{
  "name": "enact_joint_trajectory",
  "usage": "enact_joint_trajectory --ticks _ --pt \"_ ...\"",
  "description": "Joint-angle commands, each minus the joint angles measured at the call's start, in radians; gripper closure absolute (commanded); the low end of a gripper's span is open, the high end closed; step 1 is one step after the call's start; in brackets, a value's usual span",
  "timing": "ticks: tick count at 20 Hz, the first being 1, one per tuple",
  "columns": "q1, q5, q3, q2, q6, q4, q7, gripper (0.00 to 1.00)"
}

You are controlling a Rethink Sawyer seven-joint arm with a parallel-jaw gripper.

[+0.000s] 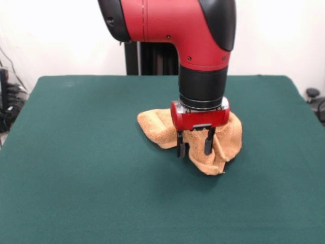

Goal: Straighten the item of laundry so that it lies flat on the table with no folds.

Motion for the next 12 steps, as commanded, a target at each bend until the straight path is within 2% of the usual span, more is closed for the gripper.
enact_joint_trajectory --ticks 1,12 --pt "0.041 -0.043 0.038 0.024 0.057 -0.011 0.038 0.00" --pt "0.008 -0.036 0.087 0.007 -0.017 0.009 0.035 0.00"
